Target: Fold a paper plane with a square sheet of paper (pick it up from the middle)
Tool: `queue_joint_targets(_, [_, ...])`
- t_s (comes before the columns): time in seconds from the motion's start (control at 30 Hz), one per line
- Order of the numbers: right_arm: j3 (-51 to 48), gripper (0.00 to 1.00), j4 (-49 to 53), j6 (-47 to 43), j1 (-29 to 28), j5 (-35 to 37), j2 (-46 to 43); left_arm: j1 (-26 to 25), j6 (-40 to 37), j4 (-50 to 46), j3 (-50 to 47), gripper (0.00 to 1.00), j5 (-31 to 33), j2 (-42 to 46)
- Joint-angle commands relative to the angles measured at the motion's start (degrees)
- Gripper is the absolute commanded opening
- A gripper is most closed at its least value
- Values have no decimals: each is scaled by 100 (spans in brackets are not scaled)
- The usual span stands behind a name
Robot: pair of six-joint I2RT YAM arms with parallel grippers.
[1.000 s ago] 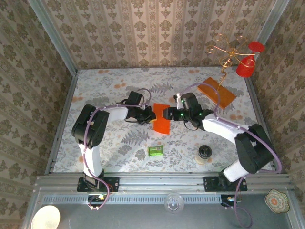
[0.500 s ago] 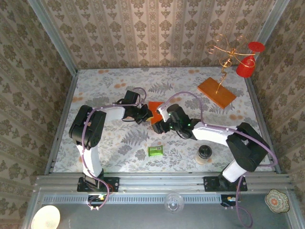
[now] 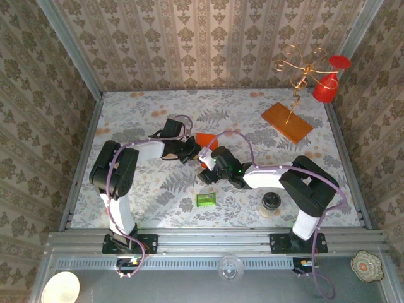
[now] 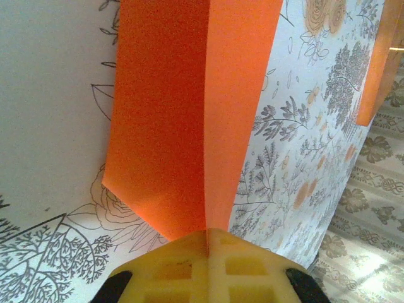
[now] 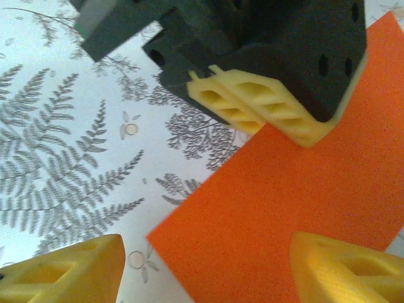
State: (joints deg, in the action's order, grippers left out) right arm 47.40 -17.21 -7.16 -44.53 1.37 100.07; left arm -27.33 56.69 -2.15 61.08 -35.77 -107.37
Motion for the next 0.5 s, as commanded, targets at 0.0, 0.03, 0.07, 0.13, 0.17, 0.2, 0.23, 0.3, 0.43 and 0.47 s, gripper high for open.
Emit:
queue_joint_targets(0.0, [-3,68,-495,-280,-16,428,108,26,88,13,-46,3,-66,204])
queue_joint_targets(0.03, [-2,66,-533,-319,-16,482,118,26,88,10,-48,3,-70,199])
queue_joint_targets(0.07, [-11,65,-568,-337,-12,524,122,27,86,8,-59,3,-71,199])
queue_joint_targets(0.13, [-44,61,-619,-373,-12,539,93,26,93,9,-62,3,-66,199])
queue_joint_targets(0.17, [-69,59,-636,-380,-17,532,55,31,93,8,-61,4,-71,202])
queue_joint_targets(0.2, [-104,57,-656,-382,-18,514,17,26,88,4,-62,3,-71,199])
queue_joint_targets(0.23, [-137,55,-672,-378,-12,489,-24,26,93,2,-67,4,-71,193])
queue_joint_targets(0.3, [-193,49,-674,-392,-12,436,-113,26,89,-1,-64,4,-71,182])
queue_joint_targets(0.43, [-275,37,-679,-394,-7,359,-230,26,71,-15,-56,4,-71,173])
queue_joint_targets(0.47, [-283,35,-664,-404,-2,349,-242,31,74,-14,-53,4,-71,173])
